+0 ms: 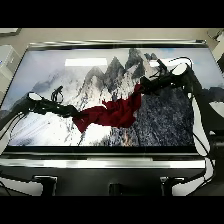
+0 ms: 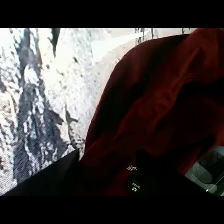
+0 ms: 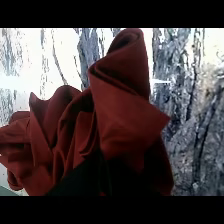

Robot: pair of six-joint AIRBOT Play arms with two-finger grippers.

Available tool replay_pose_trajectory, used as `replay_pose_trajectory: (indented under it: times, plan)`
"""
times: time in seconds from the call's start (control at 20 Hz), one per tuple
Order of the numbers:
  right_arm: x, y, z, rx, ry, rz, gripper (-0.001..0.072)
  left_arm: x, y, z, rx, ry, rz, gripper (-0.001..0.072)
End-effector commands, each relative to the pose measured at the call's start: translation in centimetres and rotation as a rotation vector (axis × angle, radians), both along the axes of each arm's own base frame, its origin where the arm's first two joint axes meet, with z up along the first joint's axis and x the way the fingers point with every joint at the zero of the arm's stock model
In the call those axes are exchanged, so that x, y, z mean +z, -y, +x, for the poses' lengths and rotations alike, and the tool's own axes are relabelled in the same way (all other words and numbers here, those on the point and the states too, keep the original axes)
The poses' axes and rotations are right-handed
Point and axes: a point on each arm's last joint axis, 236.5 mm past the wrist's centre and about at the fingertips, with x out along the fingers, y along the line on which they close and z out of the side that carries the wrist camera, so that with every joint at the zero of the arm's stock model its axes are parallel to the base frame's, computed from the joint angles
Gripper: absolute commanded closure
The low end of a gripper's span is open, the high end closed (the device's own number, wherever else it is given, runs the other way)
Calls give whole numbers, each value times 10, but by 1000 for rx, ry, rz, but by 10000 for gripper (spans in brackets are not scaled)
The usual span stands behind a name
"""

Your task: Fold the clothes and pants, and hang the long-sleeved shirts on hangers.

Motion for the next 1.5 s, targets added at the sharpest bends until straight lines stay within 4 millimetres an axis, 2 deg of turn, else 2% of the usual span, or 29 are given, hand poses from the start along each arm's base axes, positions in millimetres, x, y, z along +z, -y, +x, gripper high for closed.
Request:
replay_pose_trajectory:
  times: [0.0,0.05,0.2,0.25,0.35,0.45,0.55,0.6,0.65,0.75,0.85,0.9,1.0,1.15,1.2,1.25,1.3,1.4,1.45]
  plan:
    - [10,1,0,-7,19,1,680,-6,3,-2,-10,-16,-8,584]
    - [15,1,0,-6,28,1,680,-2,5,0,-9,-12,-17,674]
    - [39,1,-1,21,105,-8,681,32,9,18,-10,45,-45,694]
    - [53,1,-1,50,166,-21,681,53,8,32,0,100,-40,694]
    - [96,4,2,112,356,-69,681,103,-5,63,29,221,14,694]
    - [160,12,11,80,590,-109,682,176,-29,96,66,408,136,694]
    - [228,24,14,-9,799,-129,682,271,-60,125,167,618,264,695]
    - [258,30,11,-48,880,-134,682,319,-72,131,227,719,304,695]
    - [285,34,5,-74,948,-142,682,372,-83,132,294,827,328,695]
    - [336,38,-17,-92,1064,-148,682,455,-95,113,420,997,310,694]
    - [378,39,-46,-83,1165,-159,682,516,-101,69,495,1144,296,694]
    - [401,38,-66,-82,1213,-157,682,535,-102,43,514,1192,293,694]
    - [438,35,-115,-55,1290,-155,682,559,-110,-18,558,1243,322,694]
    - [477,36,-190,-46,1376,-163,682,589,-124,-112,671,1280,333,694]
    - [484,41,-206,-74,1383,-161,682,596,-126,-135,695,1293,323,694]
    - [487,47,-217,-109,1375,-160,682,598,-125,-149,706,1293,309,695]
    - [487,52,-220,-140,1357,-157,682,595,-125,-153,706,1277,307,695]
    - [475,57,-205,-160,1305,-171,682,574,-124,-137,678,1196,334,695]
    - [462,56,-187,-150,1259,-181,682,556,-125,-118,655,1131,357,694]
